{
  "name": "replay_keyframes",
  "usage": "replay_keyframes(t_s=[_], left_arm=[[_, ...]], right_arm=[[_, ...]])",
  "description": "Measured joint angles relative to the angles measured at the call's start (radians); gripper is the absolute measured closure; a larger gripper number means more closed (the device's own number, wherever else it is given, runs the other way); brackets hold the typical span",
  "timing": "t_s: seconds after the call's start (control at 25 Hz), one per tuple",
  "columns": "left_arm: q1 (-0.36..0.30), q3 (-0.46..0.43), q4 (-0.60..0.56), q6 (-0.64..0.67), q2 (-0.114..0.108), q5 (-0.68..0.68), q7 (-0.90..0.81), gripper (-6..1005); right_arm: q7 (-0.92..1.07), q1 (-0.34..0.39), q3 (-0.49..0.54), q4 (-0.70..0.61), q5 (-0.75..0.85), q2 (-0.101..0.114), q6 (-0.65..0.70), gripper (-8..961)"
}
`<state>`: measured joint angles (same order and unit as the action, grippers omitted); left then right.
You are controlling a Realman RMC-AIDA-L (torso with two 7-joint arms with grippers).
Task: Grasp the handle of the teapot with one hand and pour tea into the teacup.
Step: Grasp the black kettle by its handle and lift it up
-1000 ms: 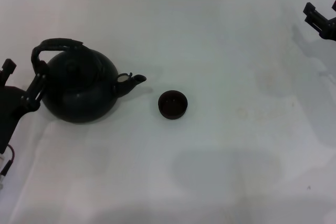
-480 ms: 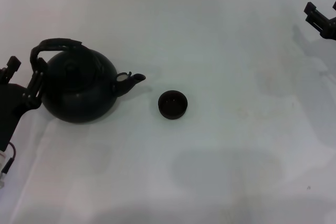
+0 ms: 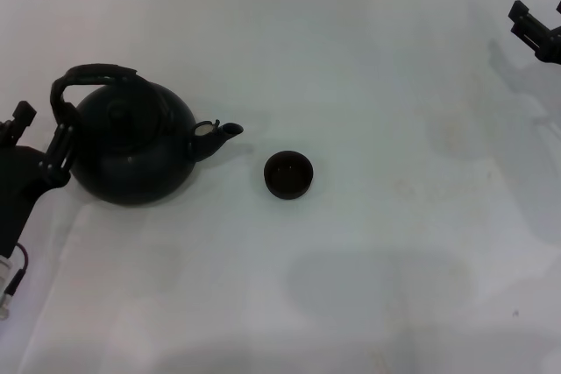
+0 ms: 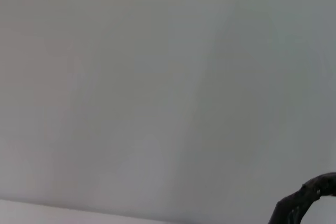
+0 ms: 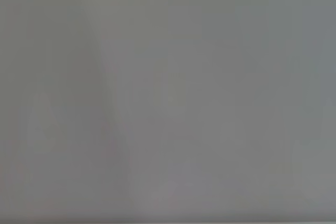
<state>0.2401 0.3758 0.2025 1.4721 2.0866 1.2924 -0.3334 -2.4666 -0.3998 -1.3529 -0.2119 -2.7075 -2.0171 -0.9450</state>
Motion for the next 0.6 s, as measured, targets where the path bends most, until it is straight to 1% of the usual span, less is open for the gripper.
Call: replay_keyframes(t_s=[0.28, 0.6], left_arm=[[0.007, 0.000, -0.002, -0.005, -0.002, -0.001, -0.001, 379], [0.022, -0.015, -0.001, -0.042, -0.003, 0.001, 0.001, 378]], right_arm=[[0.000, -0.001, 0.000, -0.004, 0.000, 0.000, 0.000, 124], [0.000, 0.000, 0.000, 0.003, 0.000, 0.000, 0.000, 123]])
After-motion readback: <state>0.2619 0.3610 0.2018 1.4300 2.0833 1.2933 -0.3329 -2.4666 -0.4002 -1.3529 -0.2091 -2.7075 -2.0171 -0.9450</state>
